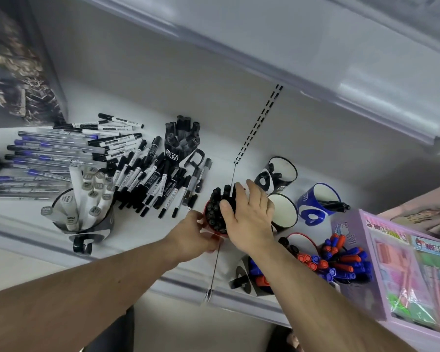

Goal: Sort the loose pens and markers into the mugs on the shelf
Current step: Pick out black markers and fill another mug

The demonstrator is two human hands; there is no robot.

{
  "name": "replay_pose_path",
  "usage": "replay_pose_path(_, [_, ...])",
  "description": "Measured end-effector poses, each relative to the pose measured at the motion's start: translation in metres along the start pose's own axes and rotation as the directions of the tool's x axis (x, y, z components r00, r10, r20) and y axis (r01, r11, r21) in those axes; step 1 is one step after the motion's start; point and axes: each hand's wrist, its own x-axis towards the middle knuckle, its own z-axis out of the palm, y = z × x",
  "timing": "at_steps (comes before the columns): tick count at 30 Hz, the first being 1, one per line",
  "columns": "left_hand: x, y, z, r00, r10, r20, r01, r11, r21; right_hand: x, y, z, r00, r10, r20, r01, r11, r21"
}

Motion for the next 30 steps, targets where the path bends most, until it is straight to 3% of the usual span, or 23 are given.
replay_pose_path(4, [0.006, -0.005, -0.003, 1.000, -0.019, -0.011, 0.020, 0.998, 0.055, -0.003, -0.006, -0.002, 0.971, -0.058, 0.234, 0.063, 0.998, -0.015])
replay_pose_path(8, [0.004, -0.004, -0.003, 0.999, -0.043, 0.008, 0.042, 0.994, 0.099, -0.001, -0.009, -0.012, 0.949, -0.041, 0.312, 0.063, 0.996, -0.060])
replay_pose_path(10, [0.000, -0.002, -0.008, 0.998, -0.054, -0.013, 0.055, 0.995, 0.088, -0.008, -0.011, -0.016, 0.984, -0.055, 0.169, 0.062, 0.997, -0.040])
replay_pose_path(11, [-0.003, -0.001, -0.013, 0.998, -0.057, -0.030, 0.059, 0.995, 0.080, -0.014, -0.014, -0.017, 0.996, -0.085, -0.009, 0.085, 0.996, 0.017])
replay_pose_path(13, [-0.006, -0.003, -0.027, 0.994, -0.052, -0.094, 0.059, 0.995, 0.075, -0.030, -0.031, -0.019, 0.925, -0.117, -0.361, 0.192, 0.965, 0.180])
replay_pose_path(14, [-0.007, -0.005, -0.035, 0.989, -0.043, -0.140, 0.053, 0.996, 0.066, -0.034, -0.042, -0.016, 0.884, -0.098, -0.458, 0.241, 0.934, 0.265])
replay_pose_path(15, [-0.009, -0.006, -0.044, 0.981, -0.034, -0.191, 0.043, 0.998, 0.046, -0.036, -0.056, -0.013, 0.881, -0.073, -0.467, 0.268, 0.891, 0.367])
replay_pose_path(17, [-0.012, -0.004, -0.060, 0.951, 0.012, -0.310, -0.022, 0.999, -0.028, -0.034, -0.087, -0.007, 0.938, 0.010, -0.347, 0.216, 0.765, 0.607])
replay_pose_path(19, [-0.014, 0.003, -0.074, 0.917, 0.067, -0.393, -0.105, 0.992, -0.075, -0.018, -0.113, 0.002, 0.979, 0.092, -0.184, 0.076, 0.669, 0.740])
replay_pose_path(22, [-0.017, 0.005, -0.088, 0.902, 0.017, -0.431, -0.122, 0.968, -0.217, 0.032, -0.135, 0.029, 0.970, 0.242, 0.029, -0.195, 0.702, 0.685])
replay_pose_path(25, [-0.018, -0.013, -0.090, 0.924, -0.150, -0.353, 0.022, 0.940, -0.342, 0.077, -0.138, 0.057, 0.832, 0.498, 0.243, -0.543, 0.642, 0.542])
replay_pose_path(27, [-0.017, -0.025, -0.092, 0.921, -0.211, -0.326, 0.089, 0.932, -0.352, 0.097, -0.130, 0.073, 0.785, 0.562, 0.261, -0.617, 0.673, 0.408])
replay_pose_path(30, [-0.013, -0.033, -0.095, 0.924, -0.246, -0.291, 0.120, 0.913, -0.390, 0.120, -0.120, 0.089, 0.805, 0.545, 0.233, -0.593, 0.751, 0.291])
